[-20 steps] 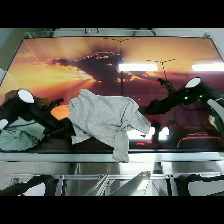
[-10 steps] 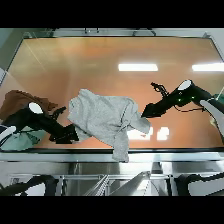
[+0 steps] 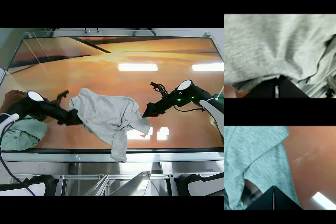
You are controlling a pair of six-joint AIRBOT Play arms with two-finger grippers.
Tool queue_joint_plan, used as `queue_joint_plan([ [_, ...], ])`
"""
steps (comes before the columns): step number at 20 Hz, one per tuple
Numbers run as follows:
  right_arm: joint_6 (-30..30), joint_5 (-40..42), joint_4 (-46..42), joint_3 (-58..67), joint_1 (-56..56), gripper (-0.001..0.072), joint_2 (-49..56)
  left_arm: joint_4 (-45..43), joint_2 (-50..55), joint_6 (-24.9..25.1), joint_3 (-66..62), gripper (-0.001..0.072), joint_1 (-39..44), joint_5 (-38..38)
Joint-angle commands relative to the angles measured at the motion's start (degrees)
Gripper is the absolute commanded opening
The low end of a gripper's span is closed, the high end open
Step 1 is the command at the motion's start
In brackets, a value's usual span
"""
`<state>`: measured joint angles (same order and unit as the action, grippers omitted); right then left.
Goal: Fold the shirts.
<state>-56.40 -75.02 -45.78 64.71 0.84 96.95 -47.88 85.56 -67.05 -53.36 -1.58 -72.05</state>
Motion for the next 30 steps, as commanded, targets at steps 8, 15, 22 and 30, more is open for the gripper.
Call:
queue_joint_plan([
  [8, -0.79, 0.50, 0.96, -0.33, -4.63, 0.0448, -1.29, 0.90, -0.15, -1.11, -20.11, 0.0012, -5.22, -14.78],
  [15, -0.59, 2.60, 1.01, -0.92, 6.12, 0.0086, 3.89, -2.03, -0.04, 0.63, -16.50, 0.0012, -5.29, -14.62],
  [22, 0.07, -7.74, 0.98, 2.60, 0.55, 0.0013, -7.08, 6.80, -4.70, 0.57, -25.68, 0.0013, -11.13, -19.10],
  [30, -0.98, 2.32, 7.72, 9.44, -25.66, 0.0014, -42.03, 28.92, -25.35, 3.69, -32.85, 0.0019, -30.49, -14.71],
])
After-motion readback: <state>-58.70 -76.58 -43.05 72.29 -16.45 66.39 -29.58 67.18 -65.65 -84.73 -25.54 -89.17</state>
